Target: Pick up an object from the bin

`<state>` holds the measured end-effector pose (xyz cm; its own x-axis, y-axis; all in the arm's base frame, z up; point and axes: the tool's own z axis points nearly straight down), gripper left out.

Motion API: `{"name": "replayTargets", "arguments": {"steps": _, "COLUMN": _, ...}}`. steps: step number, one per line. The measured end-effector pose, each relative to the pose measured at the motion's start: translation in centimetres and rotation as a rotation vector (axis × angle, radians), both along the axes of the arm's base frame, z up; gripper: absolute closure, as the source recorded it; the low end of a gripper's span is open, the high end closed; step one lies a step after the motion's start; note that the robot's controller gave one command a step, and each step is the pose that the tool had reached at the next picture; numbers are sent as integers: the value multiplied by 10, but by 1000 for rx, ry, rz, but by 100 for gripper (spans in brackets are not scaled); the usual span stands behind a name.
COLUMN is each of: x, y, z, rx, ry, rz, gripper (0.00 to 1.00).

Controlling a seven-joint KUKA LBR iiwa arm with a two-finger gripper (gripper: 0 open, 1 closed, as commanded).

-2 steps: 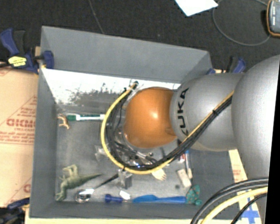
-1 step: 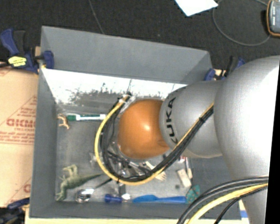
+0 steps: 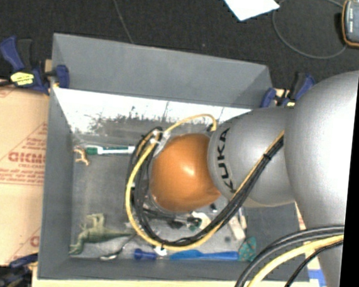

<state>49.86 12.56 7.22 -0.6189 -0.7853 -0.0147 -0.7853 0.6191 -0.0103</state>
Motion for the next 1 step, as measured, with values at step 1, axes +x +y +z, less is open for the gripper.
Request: {"name": "replayTargets", "arguments": {"steps": 1, "x": 0, "y": 0, "z": 0, "rx": 1, "ry": 0, "rz": -2, "gripper": 100}}
